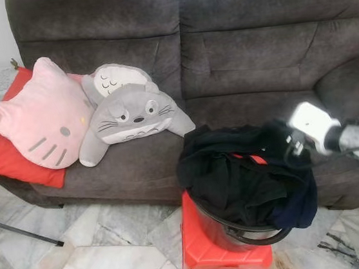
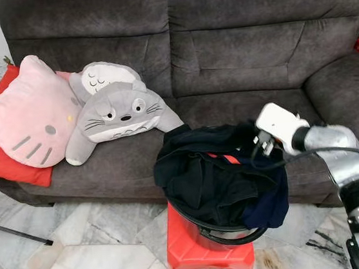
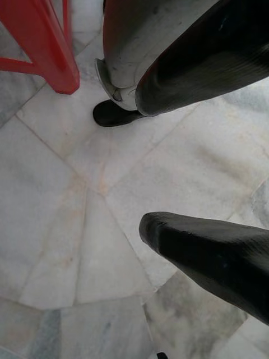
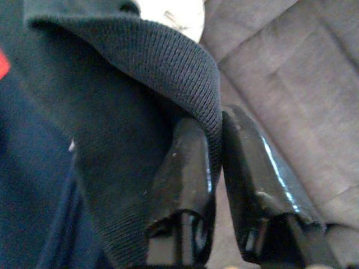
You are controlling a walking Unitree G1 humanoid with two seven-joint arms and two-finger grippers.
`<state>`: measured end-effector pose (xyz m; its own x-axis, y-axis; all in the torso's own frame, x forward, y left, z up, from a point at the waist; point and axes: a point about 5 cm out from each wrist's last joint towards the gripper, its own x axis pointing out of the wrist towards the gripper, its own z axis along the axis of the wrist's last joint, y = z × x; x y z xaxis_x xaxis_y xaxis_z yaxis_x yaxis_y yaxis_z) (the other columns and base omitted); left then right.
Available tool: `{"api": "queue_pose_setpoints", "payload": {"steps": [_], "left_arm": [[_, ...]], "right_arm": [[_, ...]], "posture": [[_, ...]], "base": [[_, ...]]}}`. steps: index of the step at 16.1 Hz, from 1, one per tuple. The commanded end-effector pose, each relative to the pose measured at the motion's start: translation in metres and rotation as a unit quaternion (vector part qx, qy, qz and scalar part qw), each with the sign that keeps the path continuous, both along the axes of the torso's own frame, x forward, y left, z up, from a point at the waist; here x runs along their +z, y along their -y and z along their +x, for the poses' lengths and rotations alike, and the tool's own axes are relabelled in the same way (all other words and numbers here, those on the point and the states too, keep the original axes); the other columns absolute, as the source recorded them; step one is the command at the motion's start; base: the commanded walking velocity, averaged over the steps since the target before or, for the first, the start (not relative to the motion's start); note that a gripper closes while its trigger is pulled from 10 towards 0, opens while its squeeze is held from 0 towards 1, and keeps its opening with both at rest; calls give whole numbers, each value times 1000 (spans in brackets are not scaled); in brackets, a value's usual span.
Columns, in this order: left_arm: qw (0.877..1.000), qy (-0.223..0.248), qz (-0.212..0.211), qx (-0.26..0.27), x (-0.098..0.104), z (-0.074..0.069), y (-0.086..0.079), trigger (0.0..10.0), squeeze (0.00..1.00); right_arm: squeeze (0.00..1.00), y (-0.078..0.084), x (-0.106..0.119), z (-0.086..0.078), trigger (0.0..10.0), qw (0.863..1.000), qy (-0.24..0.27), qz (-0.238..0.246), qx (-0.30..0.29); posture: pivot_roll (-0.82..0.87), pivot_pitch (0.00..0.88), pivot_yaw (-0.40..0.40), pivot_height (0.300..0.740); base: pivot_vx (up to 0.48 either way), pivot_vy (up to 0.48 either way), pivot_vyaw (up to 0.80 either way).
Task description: Hang hanger
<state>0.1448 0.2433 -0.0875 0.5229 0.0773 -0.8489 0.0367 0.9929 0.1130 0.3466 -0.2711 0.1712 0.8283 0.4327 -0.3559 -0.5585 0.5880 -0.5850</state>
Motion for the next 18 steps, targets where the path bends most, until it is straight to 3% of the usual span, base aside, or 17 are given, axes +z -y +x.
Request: {"api": "queue_pose_setpoints", "payload": {"steps": [1,6,11,18], "left_arm": [[1000,-6,-1,-1,-2,-4,1,10000,0],[1000,-7,-1,1,-2,-5,1,10000,0],[1000,-7,0,2,-2,-5,-1,10000,0],[1000,-6,1,1,-1,-3,0,10000,0]], "right_arm": [[0,-6,20,5,0,999,42,6,9],[0,-16,44,11,0,995,95,11,2],[0,-10,67,17,0,988,150,1,-37],[0,-3,119,23,0,957,267,-8,-117]], "posture": [[-142,9,45,740],[-140,7,44,740],[-143,3,45,740],[-146,0,48,740]], "base": [[0,0,0],[0,0,0],[0,0,0],[0,0,0]]}}
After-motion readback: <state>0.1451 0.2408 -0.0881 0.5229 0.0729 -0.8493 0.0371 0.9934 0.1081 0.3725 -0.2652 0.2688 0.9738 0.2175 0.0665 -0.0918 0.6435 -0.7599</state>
